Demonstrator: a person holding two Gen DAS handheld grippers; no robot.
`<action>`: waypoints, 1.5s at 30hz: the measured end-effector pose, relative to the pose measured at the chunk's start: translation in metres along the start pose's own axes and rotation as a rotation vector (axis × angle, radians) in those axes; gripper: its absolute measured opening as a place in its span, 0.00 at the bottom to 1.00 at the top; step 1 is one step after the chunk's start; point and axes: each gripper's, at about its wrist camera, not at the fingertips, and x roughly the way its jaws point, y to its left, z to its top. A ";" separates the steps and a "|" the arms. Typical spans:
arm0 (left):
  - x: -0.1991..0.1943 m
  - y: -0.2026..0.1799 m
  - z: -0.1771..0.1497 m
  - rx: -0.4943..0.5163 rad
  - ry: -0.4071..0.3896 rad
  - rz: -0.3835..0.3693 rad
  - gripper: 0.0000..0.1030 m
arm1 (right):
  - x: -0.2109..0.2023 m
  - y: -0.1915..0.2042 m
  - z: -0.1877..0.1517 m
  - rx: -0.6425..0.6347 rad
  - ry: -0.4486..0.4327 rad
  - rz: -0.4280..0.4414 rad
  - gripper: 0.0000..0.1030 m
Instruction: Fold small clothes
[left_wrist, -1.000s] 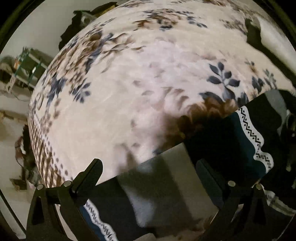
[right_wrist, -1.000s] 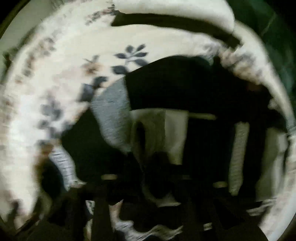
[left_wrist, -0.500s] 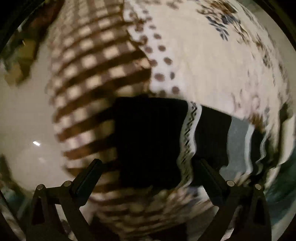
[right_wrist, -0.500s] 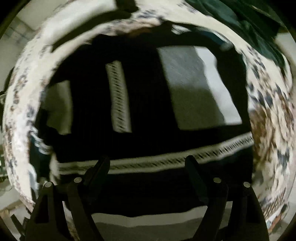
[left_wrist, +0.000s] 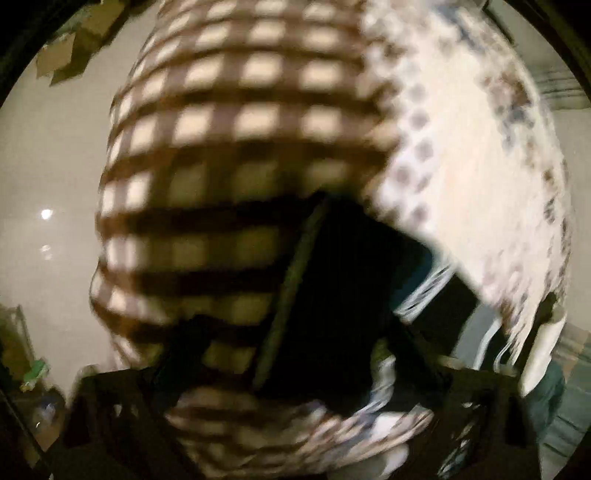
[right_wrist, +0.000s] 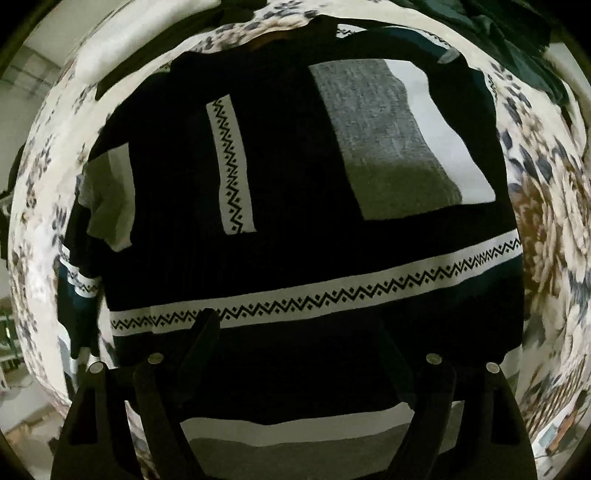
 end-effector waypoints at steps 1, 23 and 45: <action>-0.006 -0.013 0.003 0.050 -0.039 0.011 0.30 | 0.001 0.001 0.002 -0.013 -0.011 -0.041 0.82; -0.026 -0.365 -0.367 1.332 -0.046 -0.363 0.05 | -0.001 -0.123 0.036 0.207 -0.039 -0.143 0.82; 0.005 -0.346 -0.270 1.289 -0.269 0.136 0.82 | -0.023 -0.172 0.116 0.216 -0.134 0.273 0.82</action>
